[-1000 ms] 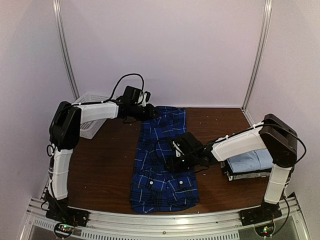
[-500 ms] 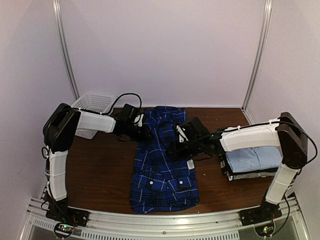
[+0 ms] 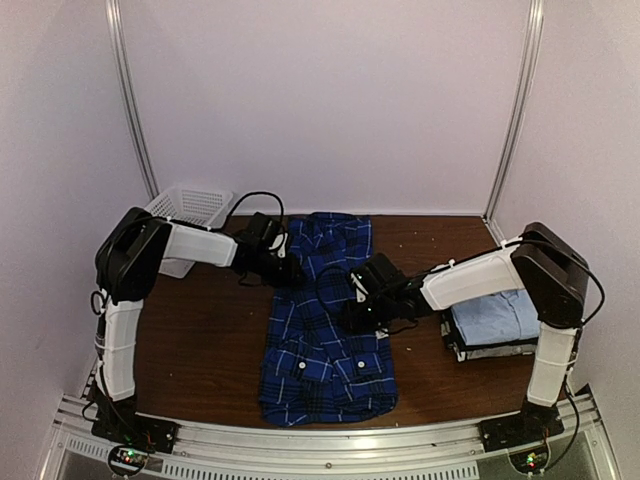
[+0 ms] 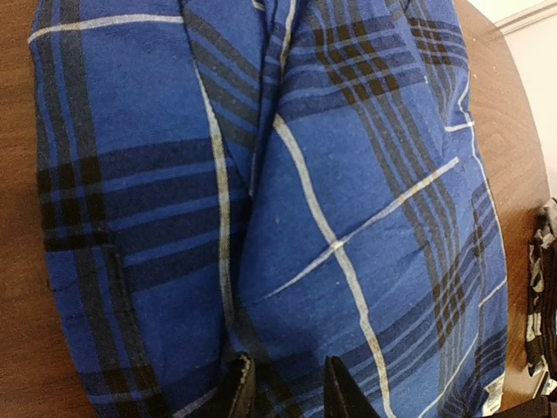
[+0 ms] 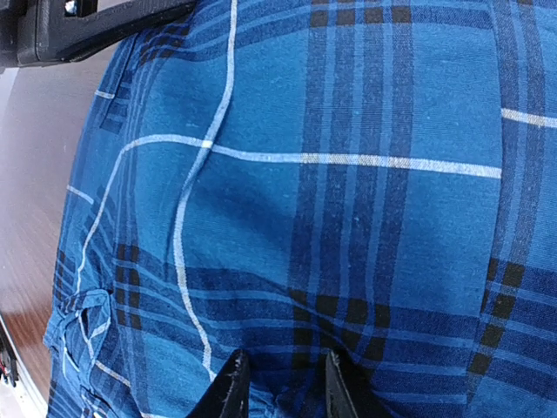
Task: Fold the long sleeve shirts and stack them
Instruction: Smooth out the sleeve at the center of the board.
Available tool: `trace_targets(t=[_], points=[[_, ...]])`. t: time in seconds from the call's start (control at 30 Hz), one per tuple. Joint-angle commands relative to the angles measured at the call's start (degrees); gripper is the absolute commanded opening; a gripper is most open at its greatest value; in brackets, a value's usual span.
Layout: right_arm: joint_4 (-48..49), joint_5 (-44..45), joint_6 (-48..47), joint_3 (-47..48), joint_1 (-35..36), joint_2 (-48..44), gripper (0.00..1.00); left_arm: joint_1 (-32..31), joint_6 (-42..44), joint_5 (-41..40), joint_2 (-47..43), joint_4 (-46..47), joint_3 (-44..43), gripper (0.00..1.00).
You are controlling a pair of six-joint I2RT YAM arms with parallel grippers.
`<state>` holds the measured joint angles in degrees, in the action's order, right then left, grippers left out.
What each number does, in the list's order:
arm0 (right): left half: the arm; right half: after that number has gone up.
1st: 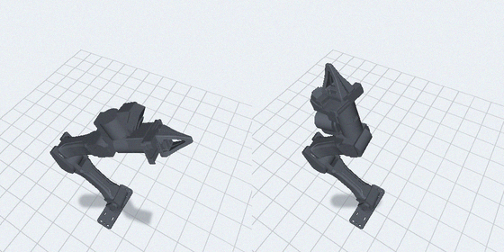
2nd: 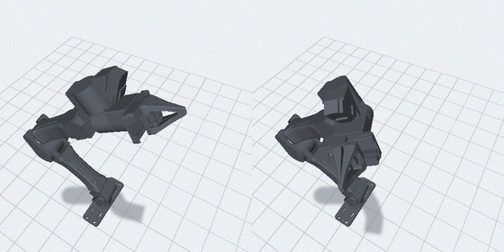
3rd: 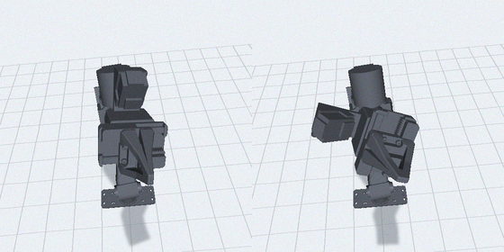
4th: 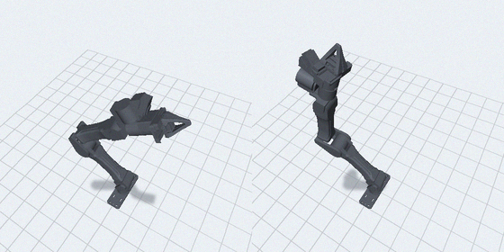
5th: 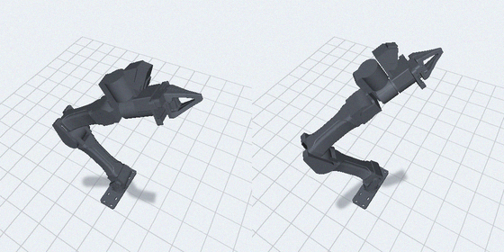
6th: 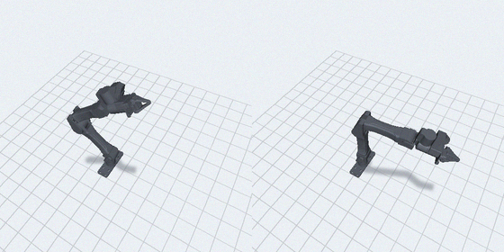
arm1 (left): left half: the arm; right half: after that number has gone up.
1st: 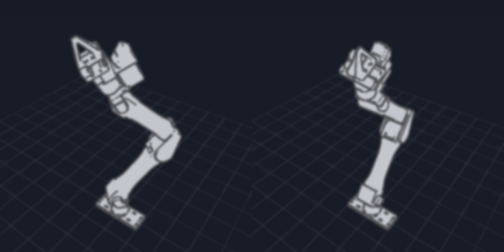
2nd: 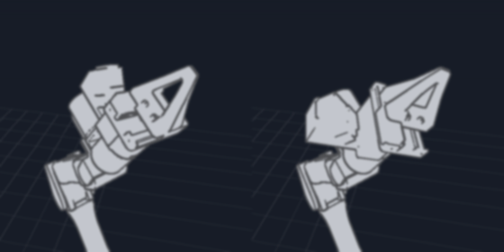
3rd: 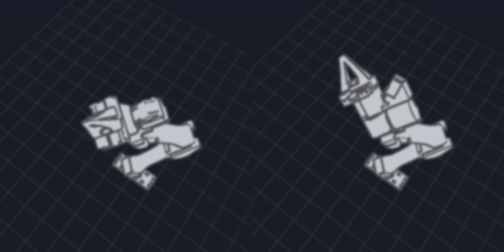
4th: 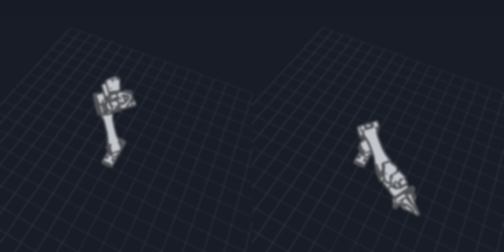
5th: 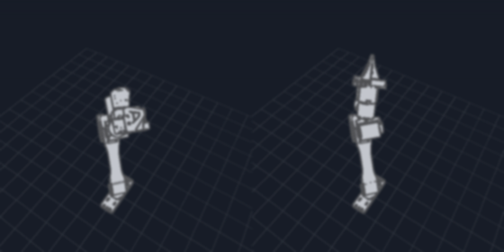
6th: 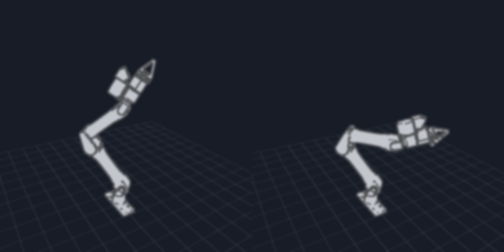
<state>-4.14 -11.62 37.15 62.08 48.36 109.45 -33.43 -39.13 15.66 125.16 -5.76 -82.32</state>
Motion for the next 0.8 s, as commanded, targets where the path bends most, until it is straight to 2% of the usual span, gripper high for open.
trace_targets(t=[0.0, 0.2, 0.47, 0.6, 0.77], points=[[-0.24, 0.73, -1.17, -1.01, 0.03, 1.08, 0.32, 0.03, -0.02, -2.16, 2.04, -2.56, -2.0, 0.29], [-2.41, 2.19, -1.91, 0.15, -0.1, -1.28, 0.34, 0.04, 1.13, -1.14, 2.17, -5.33, -5.78, 0.29], [-5.69, 4.04, -2.42, -0.48, -0.02, -10.03, 0.4, 0.03, 2.74, 1.85, -5.15, -7.72, -7.44, 0.31], [-5.78, 3.49, -1.47, -3.44, -0.02, -14.79, 0.42, 0.04, 3.42, 1.78, -10.88, -9.51, -3.95, 0.32], [-5.38, 2.46, 0.24, -8.91, -0.02, -21.2, 0.43, 0.03, 3.23, 1.27, -20.16, -10.01, 6.22, 0.32]])
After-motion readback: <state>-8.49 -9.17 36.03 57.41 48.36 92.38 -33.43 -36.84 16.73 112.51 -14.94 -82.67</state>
